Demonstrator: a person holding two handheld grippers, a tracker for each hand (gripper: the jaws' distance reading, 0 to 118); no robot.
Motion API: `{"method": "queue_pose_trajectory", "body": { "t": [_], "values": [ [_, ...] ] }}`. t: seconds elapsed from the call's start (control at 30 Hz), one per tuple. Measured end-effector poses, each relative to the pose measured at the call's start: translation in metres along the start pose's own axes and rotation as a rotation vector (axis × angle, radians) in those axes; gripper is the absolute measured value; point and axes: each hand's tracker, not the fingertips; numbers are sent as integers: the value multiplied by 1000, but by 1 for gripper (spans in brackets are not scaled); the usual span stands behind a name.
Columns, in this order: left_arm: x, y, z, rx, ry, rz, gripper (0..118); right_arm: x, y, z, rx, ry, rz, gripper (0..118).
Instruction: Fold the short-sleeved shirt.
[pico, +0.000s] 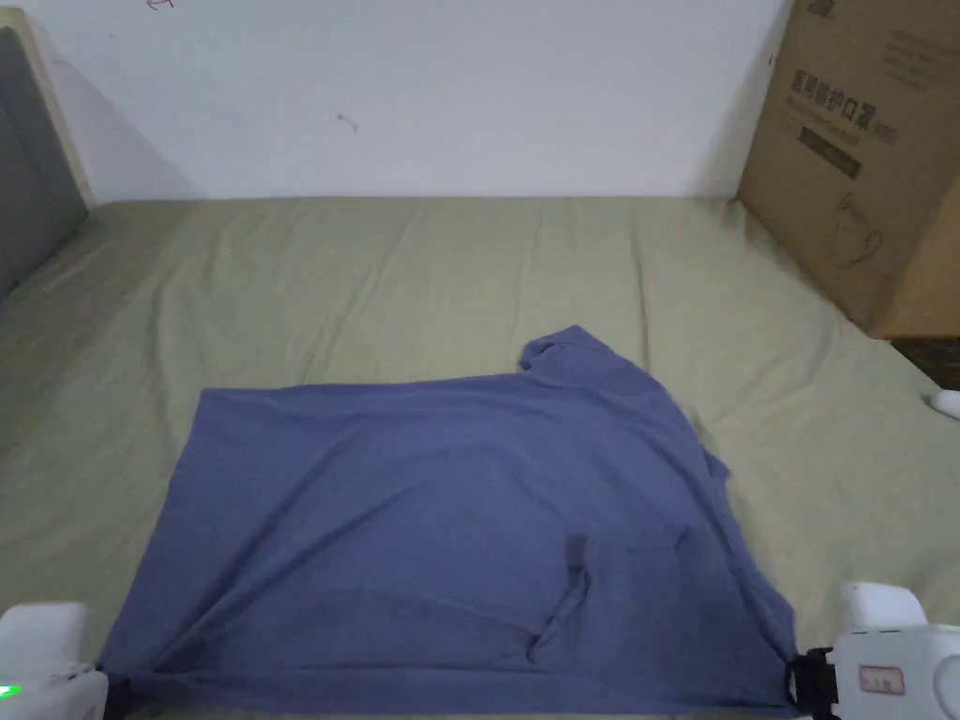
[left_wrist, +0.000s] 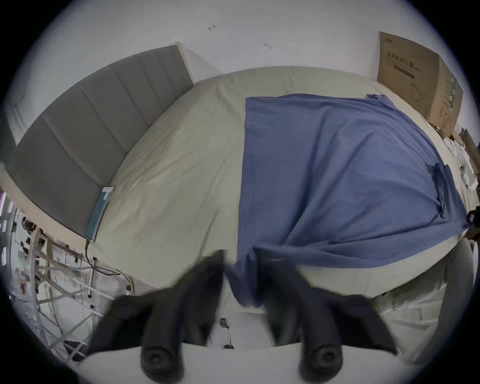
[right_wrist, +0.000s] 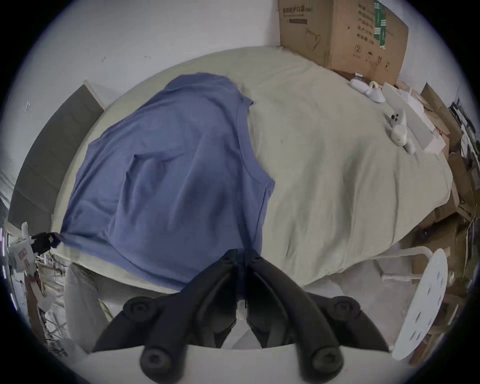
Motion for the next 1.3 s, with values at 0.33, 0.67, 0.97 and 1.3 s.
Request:
{"method": "queue_pose_trajectory", "body": {
  "t": [0.33, 0.67, 0.97, 1.3],
  "values": [
    [-9, 3, 51, 97, -100, 116, 69, -43, 4, 37, 151, -45, 153, 55],
    [-5, -37, 53, 63, -106, 134, 13, -70, -42, 19, 100, -29, 173, 0],
    [-19, -24, -5, 15, -96, 115, 91, -60, -43, 15, 56, -31, 148, 0],
    [-29, -26, -24, -42, -219, 155, 1, -50, -43, 22, 50, -52, 157, 0]
  ]
}}
